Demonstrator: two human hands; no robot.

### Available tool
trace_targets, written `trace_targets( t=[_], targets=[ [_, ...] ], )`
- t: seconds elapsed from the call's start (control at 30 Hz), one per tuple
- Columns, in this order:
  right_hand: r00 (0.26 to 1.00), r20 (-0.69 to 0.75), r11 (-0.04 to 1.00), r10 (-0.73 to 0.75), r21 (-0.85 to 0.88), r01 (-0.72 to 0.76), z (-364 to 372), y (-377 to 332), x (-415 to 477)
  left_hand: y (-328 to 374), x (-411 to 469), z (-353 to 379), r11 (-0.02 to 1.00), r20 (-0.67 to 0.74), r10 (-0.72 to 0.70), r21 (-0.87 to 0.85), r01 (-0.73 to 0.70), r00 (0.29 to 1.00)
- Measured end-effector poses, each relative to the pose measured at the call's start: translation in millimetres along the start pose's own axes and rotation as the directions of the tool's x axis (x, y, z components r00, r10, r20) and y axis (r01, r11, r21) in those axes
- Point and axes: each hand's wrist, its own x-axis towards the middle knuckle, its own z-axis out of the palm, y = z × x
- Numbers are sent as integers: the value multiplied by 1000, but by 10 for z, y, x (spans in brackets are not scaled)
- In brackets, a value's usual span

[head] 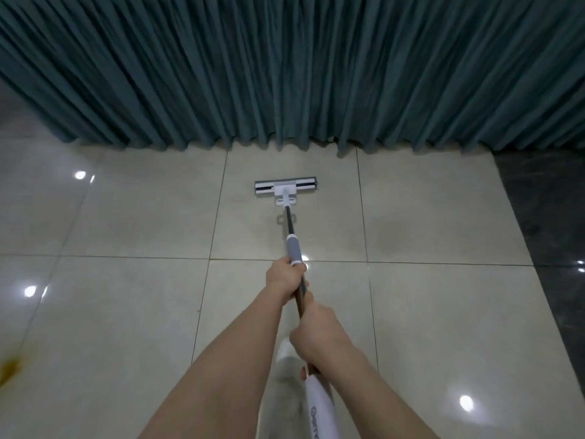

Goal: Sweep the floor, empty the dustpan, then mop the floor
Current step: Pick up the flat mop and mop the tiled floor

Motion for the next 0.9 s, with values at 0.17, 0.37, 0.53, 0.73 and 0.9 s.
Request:
trace_targets(
  t=[0.17,0.37,0.53,0.73,0.9],
  targets=[
    [998,28,993,-64,-98,67,282,881,-725,-766,-858,451,997,-39,-45,-56,43,998],
    [987,96,970,-132,-195,149,452,2136,-1682,-1716,-1884,1230,985,-81,-79,-158,66,994],
    [982,168,971,-89,-204,123,643,2931,-2403,-2392,-2618,1693,971,-108,-138,-210,114,985],
    [975,203,951,-90,-272,145,962,3513,-3043,-3038,-3366,1924,953,-156,-180,-271,133,971],
    [971,222,931,-83,-331,155,1231,3945,-3527,-3523,-3956,2095,945,-169,-187,-300,130,968]
  ],
)
